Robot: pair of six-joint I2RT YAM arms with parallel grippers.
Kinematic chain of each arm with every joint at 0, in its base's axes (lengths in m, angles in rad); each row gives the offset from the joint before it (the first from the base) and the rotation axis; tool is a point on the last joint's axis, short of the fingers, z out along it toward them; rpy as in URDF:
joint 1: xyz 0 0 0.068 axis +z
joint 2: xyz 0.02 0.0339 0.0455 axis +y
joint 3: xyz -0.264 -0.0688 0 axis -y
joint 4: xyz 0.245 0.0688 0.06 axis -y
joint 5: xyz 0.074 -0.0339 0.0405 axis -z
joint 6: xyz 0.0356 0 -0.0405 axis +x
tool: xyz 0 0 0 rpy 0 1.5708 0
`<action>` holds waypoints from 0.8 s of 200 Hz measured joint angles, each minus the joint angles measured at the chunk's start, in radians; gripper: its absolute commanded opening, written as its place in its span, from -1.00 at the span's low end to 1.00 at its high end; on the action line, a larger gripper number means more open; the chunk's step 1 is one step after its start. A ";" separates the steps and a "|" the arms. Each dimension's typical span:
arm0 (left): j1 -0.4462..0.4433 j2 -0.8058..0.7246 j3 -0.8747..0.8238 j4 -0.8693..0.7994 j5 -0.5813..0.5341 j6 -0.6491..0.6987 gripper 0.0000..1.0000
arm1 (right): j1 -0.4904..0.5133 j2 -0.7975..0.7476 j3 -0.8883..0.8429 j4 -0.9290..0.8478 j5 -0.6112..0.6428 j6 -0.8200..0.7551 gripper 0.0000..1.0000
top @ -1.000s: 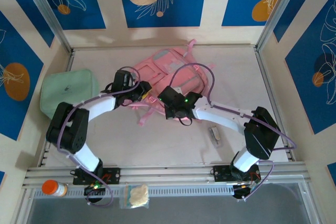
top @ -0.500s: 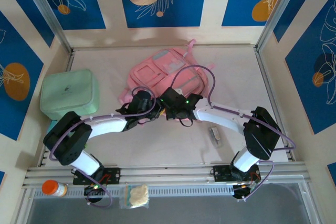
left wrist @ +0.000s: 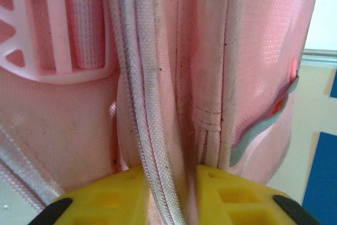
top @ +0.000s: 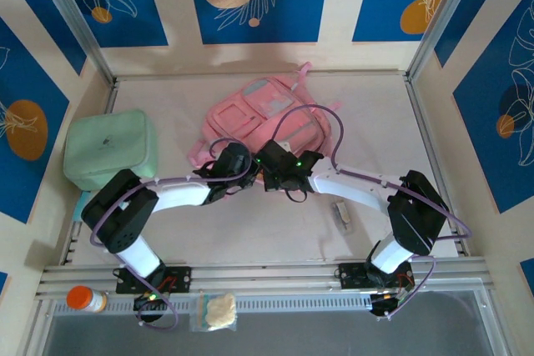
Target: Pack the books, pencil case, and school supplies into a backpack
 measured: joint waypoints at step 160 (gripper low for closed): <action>0.362 -0.267 0.024 -0.421 0.370 0.467 -1.00 | -0.039 -0.209 -0.128 0.021 0.004 -0.222 -1.00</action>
